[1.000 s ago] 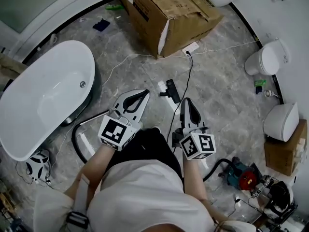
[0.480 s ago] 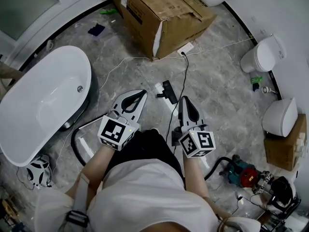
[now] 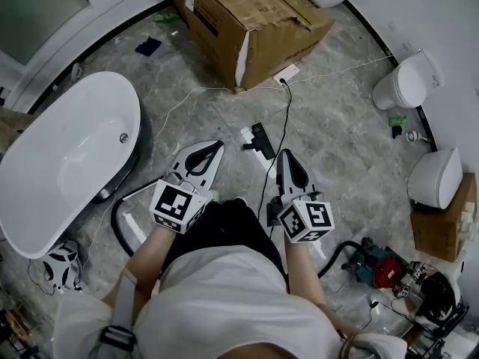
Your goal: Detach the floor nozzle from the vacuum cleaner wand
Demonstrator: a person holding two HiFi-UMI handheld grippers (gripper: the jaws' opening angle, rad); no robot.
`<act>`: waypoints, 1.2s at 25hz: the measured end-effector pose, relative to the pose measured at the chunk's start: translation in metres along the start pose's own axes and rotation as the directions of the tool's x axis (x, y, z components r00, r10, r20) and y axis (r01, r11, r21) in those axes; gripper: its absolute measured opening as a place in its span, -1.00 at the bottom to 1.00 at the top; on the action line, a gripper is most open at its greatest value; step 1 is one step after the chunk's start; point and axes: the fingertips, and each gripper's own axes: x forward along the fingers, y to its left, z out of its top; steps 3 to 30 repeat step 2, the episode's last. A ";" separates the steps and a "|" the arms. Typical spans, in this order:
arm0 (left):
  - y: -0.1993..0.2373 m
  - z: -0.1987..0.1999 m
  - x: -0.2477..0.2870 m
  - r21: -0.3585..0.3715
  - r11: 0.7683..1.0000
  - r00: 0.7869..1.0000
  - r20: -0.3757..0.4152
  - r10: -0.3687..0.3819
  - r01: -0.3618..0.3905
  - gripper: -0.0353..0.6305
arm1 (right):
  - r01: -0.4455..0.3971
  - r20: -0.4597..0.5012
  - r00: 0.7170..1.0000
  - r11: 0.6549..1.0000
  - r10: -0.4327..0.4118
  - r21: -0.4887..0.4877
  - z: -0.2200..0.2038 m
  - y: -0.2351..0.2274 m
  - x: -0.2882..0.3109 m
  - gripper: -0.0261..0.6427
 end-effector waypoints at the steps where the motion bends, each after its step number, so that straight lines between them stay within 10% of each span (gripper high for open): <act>1: 0.001 -0.001 -0.001 0.005 1.000 1.000 -0.004 0.004 -0.004 -0.86 | 0.000 -0.003 1.000 1.000 0.000 0.000 -0.001 0.000 -0.001 -0.88; 30: 0.001 -0.002 -0.001 0.010 1.000 1.000 -0.008 0.008 -0.008 -0.86 | -0.001 -0.006 1.000 1.000 0.001 -0.001 -0.002 0.000 -0.001 -0.88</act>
